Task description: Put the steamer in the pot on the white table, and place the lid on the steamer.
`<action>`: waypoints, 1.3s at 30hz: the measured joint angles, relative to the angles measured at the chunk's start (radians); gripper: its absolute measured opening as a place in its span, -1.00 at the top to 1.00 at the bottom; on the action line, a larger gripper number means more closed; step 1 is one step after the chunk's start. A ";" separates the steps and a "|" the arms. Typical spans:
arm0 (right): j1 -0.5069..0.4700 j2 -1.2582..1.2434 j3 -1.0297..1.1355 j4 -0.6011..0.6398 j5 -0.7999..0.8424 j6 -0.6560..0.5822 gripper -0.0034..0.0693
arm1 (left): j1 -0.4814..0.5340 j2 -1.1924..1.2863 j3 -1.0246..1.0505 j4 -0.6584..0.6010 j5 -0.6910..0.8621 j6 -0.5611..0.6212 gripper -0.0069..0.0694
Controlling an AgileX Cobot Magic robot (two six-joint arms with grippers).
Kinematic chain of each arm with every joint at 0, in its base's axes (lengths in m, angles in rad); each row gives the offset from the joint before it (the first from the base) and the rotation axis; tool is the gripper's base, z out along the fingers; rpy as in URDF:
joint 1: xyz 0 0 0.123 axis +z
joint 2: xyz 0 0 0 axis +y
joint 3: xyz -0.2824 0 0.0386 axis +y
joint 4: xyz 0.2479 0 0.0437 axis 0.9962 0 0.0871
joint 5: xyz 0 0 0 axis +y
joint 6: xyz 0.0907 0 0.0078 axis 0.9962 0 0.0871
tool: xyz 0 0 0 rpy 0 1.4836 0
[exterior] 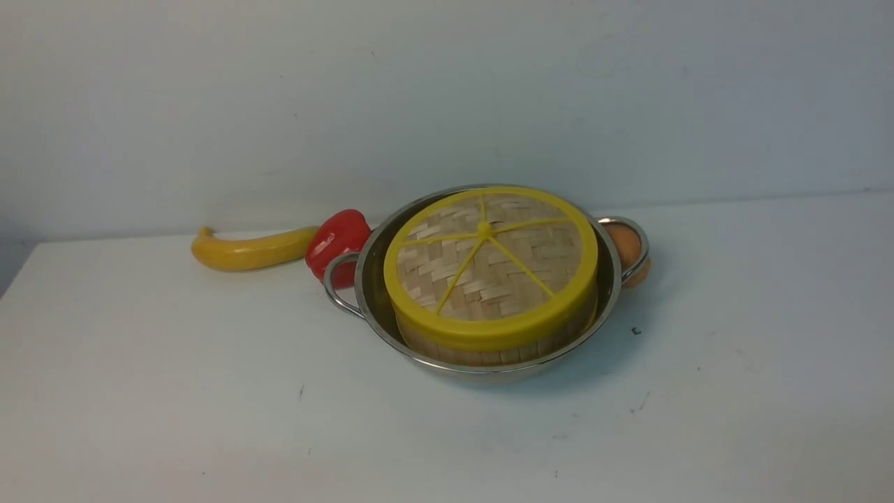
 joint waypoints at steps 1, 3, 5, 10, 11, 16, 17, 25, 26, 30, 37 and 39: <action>0.009 0.000 0.005 0.000 -0.004 0.000 0.34 | 0.000 0.000 0.000 0.000 0.000 0.000 -0.28; 0.024 0.000 0.013 -0.002 -0.004 0.000 0.32 | 0.000 0.000 0.000 0.000 0.000 0.000 -0.28; 0.031 0.000 0.015 -0.011 -0.012 0.000 0.31 | 0.000 0.000 0.000 0.000 0.000 0.000 -0.28; 0.034 0.000 0.016 -0.020 -0.043 0.000 0.27 | 0.000 0.000 0.000 0.000 0.000 0.000 -0.28; 0.034 -0.001 0.016 -0.020 -0.043 0.000 0.26 | 0.000 0.000 0.000 0.000 0.000 0.000 -0.28; 0.034 -0.004 0.016 -0.020 -0.049 0.000 0.25 | 0.000 0.000 0.000 0.000 0.000 0.000 -0.28; 0.034 -0.004 0.016 -0.020 -0.049 0.000 0.25 | 0.000 0.000 0.000 0.000 0.000 0.000 -0.28; 0.034 -0.004 0.016 -0.019 -0.049 0.000 0.24 | 0.000 0.000 0.000 0.000 0.000 0.000 -0.28; 0.034 -0.004 0.016 -0.019 -0.049 0.000 0.24 | 0.000 0.000 0.000 0.000 0.000 0.000 -0.28; 0.034 -0.004 0.016 -0.019 -0.049 0.000 0.24 | 0.000 0.000 0.000 0.000 0.000 0.000 -0.28; 0.034 -0.004 0.016 -0.019 -0.049 0.000 0.24 | 0.000 0.000 0.000 0.000 0.000 0.000 -0.28; 0.034 -0.004 0.016 -0.019 -0.049 0.000 0.24 | 0.000 0.000 0.000 0.000 0.000 0.000 -0.28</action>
